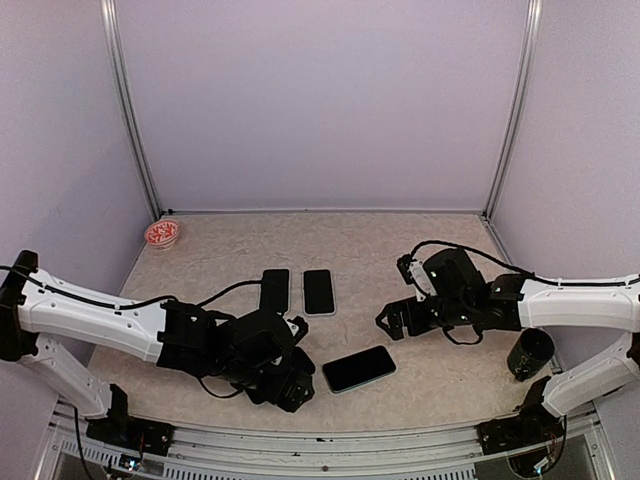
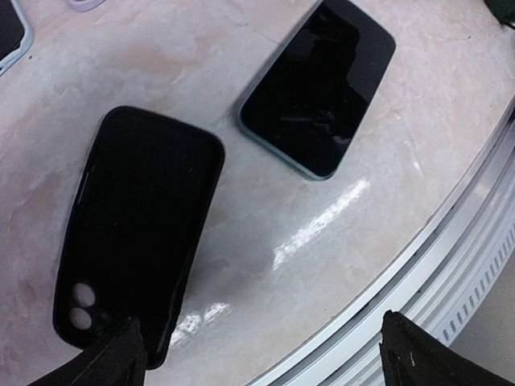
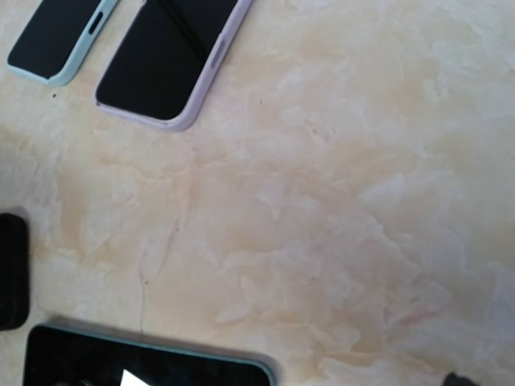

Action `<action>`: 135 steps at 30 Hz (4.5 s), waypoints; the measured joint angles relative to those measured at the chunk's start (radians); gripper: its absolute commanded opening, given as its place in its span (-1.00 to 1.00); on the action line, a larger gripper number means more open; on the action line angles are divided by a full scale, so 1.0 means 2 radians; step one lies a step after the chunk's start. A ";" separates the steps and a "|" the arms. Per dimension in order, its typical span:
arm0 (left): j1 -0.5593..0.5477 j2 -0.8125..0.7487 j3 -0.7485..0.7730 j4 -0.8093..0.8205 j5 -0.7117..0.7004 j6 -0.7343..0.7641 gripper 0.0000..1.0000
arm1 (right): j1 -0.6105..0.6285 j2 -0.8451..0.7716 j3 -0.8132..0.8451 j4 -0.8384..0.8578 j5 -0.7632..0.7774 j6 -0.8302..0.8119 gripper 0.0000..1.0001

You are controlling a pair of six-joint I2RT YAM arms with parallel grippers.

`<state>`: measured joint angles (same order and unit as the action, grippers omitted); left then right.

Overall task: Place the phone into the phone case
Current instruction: Adjust the phone case at the center of the board, then pick up the phone from the center of the board.

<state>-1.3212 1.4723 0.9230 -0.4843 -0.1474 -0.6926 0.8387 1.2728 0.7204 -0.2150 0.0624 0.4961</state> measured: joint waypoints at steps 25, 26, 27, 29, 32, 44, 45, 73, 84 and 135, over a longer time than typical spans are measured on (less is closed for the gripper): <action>-0.027 0.031 -0.027 -0.168 -0.102 -0.059 0.98 | -0.012 0.000 -0.002 0.022 -0.019 -0.012 0.99; -0.028 0.038 -0.027 -0.170 -0.107 -0.060 0.98 | -0.013 0.000 -0.002 0.023 -0.020 -0.012 0.99; -0.027 0.042 -0.027 -0.171 -0.113 -0.061 0.98 | -0.013 0.000 -0.002 0.024 -0.021 -0.012 0.99; -0.027 0.046 -0.027 -0.172 -0.121 -0.063 0.98 | -0.014 -0.001 -0.003 0.026 -0.022 -0.012 0.99; -0.027 0.050 -0.026 -0.172 -0.132 -0.066 0.98 | -0.014 -0.003 -0.010 0.031 -0.023 -0.012 0.99; -0.021 0.082 -0.016 -0.167 -0.157 -0.069 0.98 | -0.014 -0.005 -0.014 0.023 -0.032 -0.024 0.99; -0.017 0.082 -0.016 -0.167 -0.159 -0.070 0.98 | -0.014 -0.005 -0.014 0.021 -0.035 -0.026 0.99; 0.008 0.000 0.035 -0.116 -0.184 0.035 0.98 | -0.014 -0.005 -0.042 0.012 -0.106 -0.024 0.99; -0.029 0.081 0.130 -0.036 -0.137 0.222 0.98 | -0.019 -0.008 -0.049 0.019 -0.096 0.012 0.99; 0.054 0.242 0.126 0.137 0.023 0.363 0.93 | -0.095 -0.124 -0.098 0.017 -0.112 0.043 0.99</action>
<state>-1.2137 1.9568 1.1755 -0.2096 -0.1005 0.0334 0.6483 1.0256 0.5240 -0.1814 -0.1616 0.5812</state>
